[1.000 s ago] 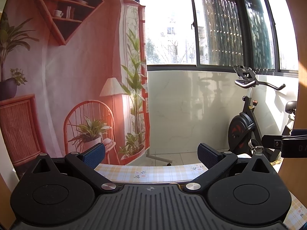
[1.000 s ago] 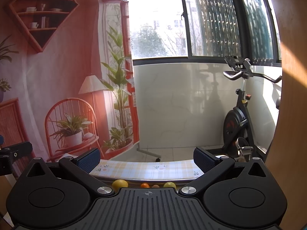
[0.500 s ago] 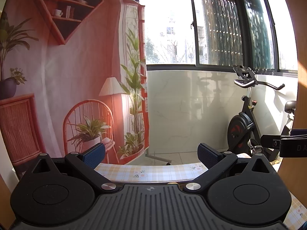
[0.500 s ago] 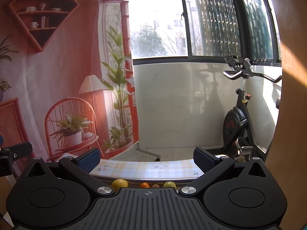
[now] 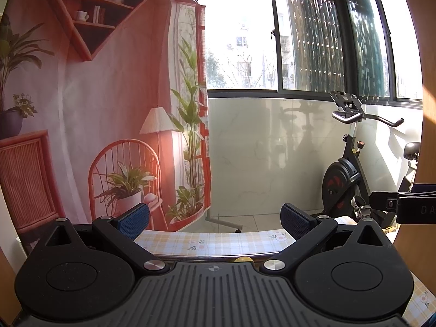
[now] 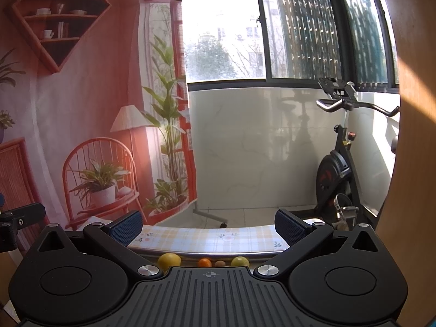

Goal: Organize fruits

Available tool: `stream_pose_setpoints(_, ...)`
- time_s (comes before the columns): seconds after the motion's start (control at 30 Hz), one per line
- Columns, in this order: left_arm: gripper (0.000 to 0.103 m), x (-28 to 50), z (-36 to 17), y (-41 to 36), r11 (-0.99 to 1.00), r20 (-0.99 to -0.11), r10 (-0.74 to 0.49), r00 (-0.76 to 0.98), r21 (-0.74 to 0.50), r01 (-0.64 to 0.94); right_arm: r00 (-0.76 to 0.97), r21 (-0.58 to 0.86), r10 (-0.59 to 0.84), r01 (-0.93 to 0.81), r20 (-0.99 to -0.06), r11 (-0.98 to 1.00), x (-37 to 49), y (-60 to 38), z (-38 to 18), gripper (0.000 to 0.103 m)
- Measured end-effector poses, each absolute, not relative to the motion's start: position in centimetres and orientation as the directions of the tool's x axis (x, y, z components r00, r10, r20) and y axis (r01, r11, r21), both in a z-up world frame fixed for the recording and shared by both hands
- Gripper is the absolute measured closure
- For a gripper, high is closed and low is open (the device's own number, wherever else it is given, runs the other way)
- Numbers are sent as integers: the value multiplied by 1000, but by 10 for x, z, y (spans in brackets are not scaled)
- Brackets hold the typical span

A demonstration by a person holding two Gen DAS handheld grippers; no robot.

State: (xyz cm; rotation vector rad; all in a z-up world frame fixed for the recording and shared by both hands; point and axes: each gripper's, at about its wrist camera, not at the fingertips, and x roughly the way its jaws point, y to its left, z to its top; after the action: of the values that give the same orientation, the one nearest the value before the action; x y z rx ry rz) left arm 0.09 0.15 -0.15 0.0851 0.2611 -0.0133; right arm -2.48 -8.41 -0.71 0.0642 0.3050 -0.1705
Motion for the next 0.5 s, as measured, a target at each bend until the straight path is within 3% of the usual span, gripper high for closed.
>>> stream_pose_setpoints(0.5,0,4,-1,2,997,-271,-4,962,70,24,938,37,-156,176,-309,984,-24,-84,-10,0)
